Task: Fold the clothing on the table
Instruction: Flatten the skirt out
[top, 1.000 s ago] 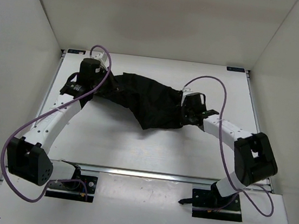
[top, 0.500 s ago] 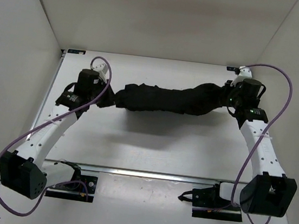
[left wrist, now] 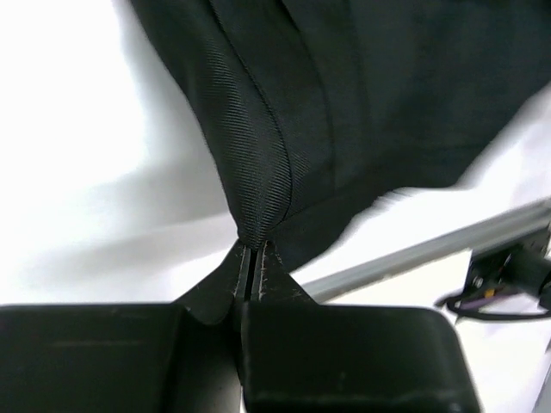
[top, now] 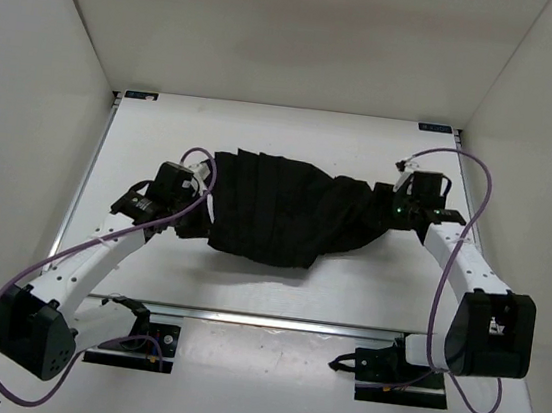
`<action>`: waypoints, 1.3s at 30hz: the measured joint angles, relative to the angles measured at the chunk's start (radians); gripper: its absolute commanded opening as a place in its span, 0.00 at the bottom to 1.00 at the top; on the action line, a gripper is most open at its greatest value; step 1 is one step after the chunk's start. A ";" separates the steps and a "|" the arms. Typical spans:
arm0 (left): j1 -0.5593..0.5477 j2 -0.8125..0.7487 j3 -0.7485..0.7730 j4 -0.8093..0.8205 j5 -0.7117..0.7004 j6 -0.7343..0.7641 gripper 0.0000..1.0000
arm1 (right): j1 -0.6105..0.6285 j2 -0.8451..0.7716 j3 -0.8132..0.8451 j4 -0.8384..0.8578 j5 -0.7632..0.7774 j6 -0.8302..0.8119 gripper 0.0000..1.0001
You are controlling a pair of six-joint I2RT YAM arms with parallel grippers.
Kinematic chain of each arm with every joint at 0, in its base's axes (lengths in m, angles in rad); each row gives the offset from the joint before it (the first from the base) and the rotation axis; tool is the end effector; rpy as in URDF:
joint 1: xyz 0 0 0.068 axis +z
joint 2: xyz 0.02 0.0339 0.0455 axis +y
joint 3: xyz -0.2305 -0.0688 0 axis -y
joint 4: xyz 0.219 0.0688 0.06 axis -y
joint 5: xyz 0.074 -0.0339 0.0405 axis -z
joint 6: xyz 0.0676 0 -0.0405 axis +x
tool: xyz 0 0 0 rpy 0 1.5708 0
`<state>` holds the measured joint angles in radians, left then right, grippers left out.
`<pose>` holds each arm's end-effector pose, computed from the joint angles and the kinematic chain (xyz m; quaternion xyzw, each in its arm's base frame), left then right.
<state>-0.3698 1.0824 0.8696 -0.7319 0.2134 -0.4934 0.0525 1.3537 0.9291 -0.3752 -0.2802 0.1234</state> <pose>0.2006 -0.0931 0.2159 -0.0257 0.9462 -0.2201 0.2357 0.2901 0.0340 0.2034 -0.0200 0.9188 0.1616 0.3595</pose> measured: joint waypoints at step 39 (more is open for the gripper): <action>-0.017 0.167 0.027 0.197 0.095 -0.191 0.00 | 0.567 0.097 -0.296 0.363 -0.025 0.267 0.41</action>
<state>-0.3866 1.2499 0.8970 -0.5346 0.3080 -0.6842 0.6193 1.4502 0.6327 -0.0124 -0.3050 0.3908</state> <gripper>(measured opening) 0.061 0.625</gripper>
